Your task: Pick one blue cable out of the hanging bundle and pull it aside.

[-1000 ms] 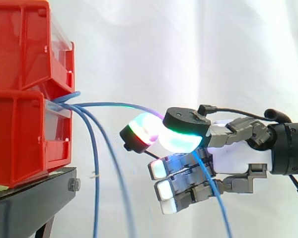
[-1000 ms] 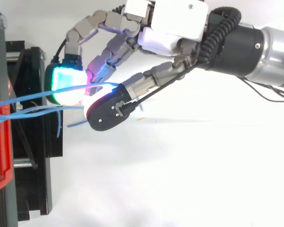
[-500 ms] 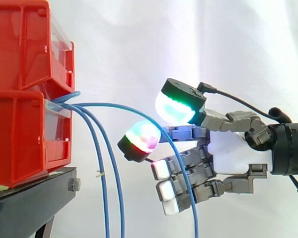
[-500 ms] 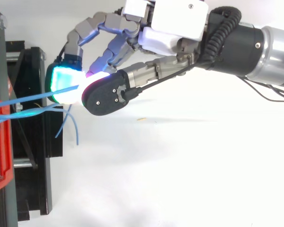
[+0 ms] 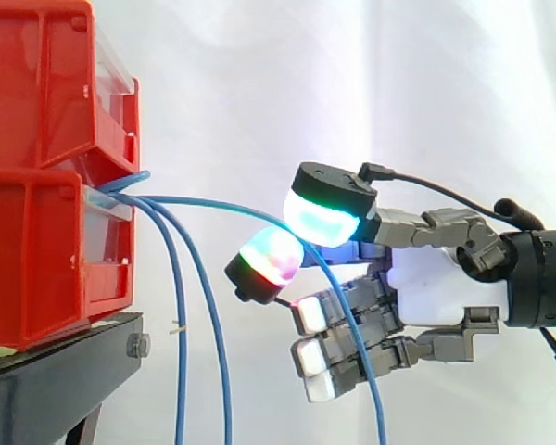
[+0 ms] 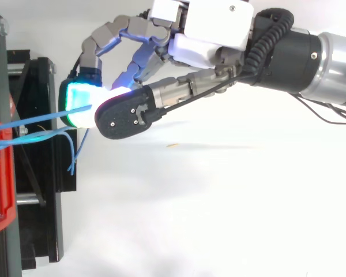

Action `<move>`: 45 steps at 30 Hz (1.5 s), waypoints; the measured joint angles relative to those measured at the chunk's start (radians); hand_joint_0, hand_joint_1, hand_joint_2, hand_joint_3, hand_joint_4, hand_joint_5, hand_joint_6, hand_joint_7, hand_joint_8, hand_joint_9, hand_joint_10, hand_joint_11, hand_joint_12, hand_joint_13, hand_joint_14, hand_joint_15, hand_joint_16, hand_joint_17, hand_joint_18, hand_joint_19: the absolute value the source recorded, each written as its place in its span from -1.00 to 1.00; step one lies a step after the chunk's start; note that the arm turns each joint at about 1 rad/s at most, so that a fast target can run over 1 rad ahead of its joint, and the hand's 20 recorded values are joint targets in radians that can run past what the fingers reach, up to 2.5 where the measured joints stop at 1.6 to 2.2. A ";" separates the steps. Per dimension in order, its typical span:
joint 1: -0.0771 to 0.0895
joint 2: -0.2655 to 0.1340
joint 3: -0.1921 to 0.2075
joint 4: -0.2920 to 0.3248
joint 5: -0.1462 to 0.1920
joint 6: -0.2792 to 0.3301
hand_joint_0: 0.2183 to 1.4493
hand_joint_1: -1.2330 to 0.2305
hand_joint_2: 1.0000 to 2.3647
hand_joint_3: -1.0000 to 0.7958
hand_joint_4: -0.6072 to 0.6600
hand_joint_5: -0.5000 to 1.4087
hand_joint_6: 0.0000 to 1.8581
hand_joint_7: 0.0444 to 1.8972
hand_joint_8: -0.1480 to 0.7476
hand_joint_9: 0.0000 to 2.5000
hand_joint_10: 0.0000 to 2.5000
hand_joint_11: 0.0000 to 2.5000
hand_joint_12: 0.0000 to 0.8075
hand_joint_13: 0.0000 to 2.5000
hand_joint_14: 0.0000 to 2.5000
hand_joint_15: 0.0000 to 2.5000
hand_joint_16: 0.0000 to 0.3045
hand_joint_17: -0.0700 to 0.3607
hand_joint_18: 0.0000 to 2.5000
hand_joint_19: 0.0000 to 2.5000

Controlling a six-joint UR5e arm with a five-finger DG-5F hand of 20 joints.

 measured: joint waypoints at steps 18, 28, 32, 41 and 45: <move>0.000 0.000 0.000 -0.018 -0.012 -0.002 -0.37 -0.44 -0.98 0.04 -0.28 -0.51 -0.03 0.15 -0.05 0.04 -0.98 -0.50 -0.26 -0.04 -0.98 -0.43 -0.67 -0.15 -0.26 -0.65; -0.003 0.001 0.000 -0.062 -0.038 -0.002 -0.36 -0.43 -0.99 0.05 -0.32 -0.50 -0.03 0.13 -0.05 0.06 -0.98 -0.51 -0.19 -0.04 -0.98 -0.43 -0.65 -0.12 -0.22 -0.65; -0.005 0.001 0.000 -0.073 -0.047 -0.003 -0.36 -0.42 -0.99 0.05 -0.31 -0.50 -0.04 0.13 -0.05 0.06 -0.98 -0.52 -0.18 -0.05 -0.98 -0.42 -0.65 -0.11 -0.22 -0.65; -0.011 0.002 0.000 -0.116 -0.068 -0.003 -0.36 -0.41 -0.99 0.06 -0.33 -0.50 -0.04 0.14 -0.05 0.04 -0.99 -0.54 -0.15 -0.08 -0.98 -0.44 -0.64 -0.10 -0.23 -0.65; -0.013 0.001 0.000 -0.144 -0.074 -0.003 -0.36 -0.41 -0.99 0.05 -0.33 -0.49 -0.05 0.15 -0.06 0.03 -0.99 -0.54 -0.13 -0.09 -0.98 -0.44 -0.63 -0.09 -0.24 -0.65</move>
